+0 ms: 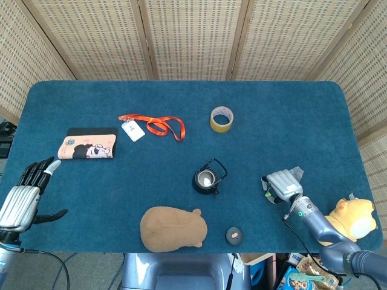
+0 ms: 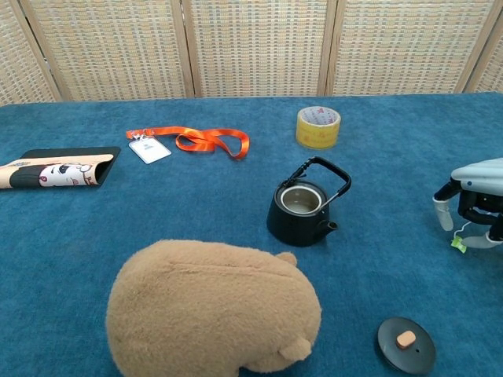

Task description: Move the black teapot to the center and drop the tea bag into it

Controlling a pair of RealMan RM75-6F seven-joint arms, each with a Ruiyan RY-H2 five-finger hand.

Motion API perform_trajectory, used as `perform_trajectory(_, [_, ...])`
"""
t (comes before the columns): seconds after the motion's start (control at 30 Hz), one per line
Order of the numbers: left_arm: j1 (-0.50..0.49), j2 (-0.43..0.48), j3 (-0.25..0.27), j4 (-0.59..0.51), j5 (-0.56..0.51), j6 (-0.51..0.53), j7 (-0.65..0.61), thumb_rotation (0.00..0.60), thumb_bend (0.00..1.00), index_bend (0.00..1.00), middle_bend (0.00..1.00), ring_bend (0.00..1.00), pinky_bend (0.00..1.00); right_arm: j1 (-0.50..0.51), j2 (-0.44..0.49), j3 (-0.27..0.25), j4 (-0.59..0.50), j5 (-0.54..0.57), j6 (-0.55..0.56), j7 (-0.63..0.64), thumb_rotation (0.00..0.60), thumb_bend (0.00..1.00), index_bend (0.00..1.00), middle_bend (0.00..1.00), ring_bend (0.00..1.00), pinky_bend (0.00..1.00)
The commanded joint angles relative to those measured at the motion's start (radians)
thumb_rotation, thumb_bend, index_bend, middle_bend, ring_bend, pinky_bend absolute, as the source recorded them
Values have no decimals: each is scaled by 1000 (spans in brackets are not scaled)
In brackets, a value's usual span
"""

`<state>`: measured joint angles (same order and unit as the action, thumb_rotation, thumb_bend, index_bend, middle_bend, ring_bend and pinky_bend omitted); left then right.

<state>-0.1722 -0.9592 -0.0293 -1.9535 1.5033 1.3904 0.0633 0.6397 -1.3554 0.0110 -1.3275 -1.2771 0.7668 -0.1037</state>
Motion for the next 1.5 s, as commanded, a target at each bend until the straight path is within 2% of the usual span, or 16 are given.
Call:
perform_trajectory(0.03, [0,1,0,0,0,0,-1,600,102,0,0,0,0,-3,-4,-2,6,-1,0,1,600,457,534,924,939,767])
perform_trajectory(1.5, [-4,9,1,-7,2,-10,-5,600,101,0,0,0,0,-30,-37,-10,45,-25,3,5,600,463,556,923,939,767])
